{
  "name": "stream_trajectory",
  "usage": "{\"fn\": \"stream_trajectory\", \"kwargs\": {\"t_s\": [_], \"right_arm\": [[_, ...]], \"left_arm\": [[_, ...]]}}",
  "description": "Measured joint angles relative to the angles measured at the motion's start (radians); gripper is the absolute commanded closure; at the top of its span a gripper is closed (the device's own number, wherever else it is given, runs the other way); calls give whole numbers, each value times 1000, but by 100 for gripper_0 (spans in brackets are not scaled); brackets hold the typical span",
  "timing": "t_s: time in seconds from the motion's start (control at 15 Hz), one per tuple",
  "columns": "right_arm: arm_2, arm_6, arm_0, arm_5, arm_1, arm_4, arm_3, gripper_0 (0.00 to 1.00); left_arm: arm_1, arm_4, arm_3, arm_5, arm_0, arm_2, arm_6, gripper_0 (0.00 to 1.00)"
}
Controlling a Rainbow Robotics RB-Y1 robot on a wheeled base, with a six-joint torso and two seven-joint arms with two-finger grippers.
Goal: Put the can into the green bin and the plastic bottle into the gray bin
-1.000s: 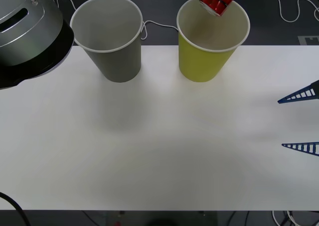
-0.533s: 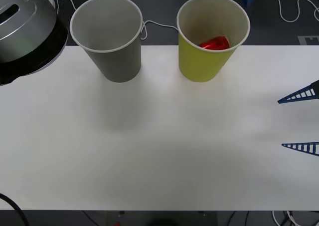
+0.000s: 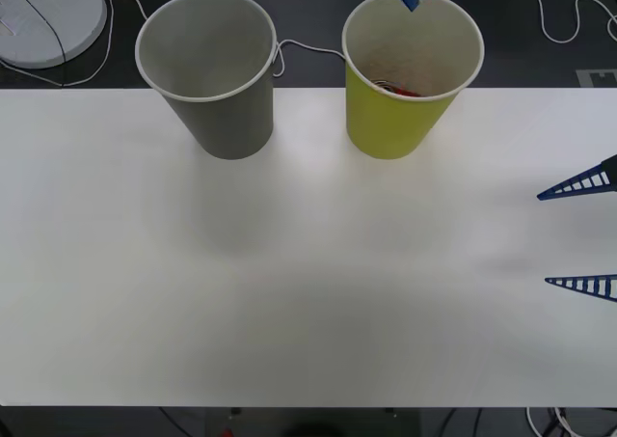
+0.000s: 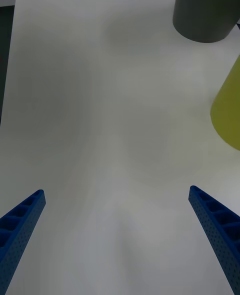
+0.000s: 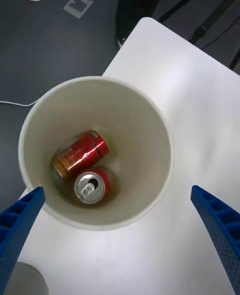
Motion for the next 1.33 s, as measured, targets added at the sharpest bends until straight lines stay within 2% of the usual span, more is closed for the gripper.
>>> {"fn": "stream_trajectory", "kwargs": {"t_s": [0.13, 0.27, 0.67, 1.07, 1.33], "right_arm": [[0, 0, 0, 0, 0, 0, 0, 0], [0, 0, 0, 0, 0, 0, 0, 0], [0, 0, 0, 0, 0, 0, 0, 0], [0, 0, 0, 0, 0, 0, 0, 0], [0, 0, 0, 0, 0, 0, 0, 0]], "left_arm": [[113, -35, -191, -11, 87, 52, 17, 0], [213, -55, -329, -34, 172, 109, 20, 0], [428, -112, -671, -195, 512, 450, -15, 0], [508, -122, -879, -259, 914, 790, -221, 0], [514, -122, -947, -289, 1134, 941, -407, 0]]}}
